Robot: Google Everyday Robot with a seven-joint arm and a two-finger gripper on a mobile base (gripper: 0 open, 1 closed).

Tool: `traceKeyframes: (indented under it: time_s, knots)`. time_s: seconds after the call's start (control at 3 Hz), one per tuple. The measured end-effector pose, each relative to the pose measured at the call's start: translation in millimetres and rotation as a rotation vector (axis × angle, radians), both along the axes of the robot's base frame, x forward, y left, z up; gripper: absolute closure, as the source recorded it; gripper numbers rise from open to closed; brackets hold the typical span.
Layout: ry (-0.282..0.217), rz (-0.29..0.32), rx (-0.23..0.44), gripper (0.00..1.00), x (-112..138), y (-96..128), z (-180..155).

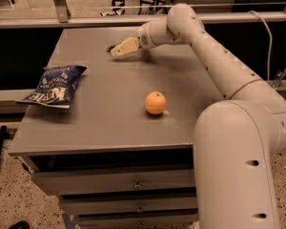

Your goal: Pick rxbar chocolate

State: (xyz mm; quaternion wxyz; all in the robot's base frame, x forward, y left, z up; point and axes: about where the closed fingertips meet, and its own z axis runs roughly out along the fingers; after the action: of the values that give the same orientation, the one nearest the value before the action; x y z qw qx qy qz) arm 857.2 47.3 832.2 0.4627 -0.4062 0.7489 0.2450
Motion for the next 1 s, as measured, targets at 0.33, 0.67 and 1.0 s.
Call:
traceKeyframes:
  time_s: [0.33, 0.67, 1.0]
  knots:
    - [0.012, 0.008, 0.008, 0.17, -4.5, 8.3, -9.3]
    - [0.012, 0.011, 0.01, 0.41, -7.0, 10.8, -11.8]
    - [-0.012, 0.006, -0.008, 0.64, -7.6, 7.5, -4.1]
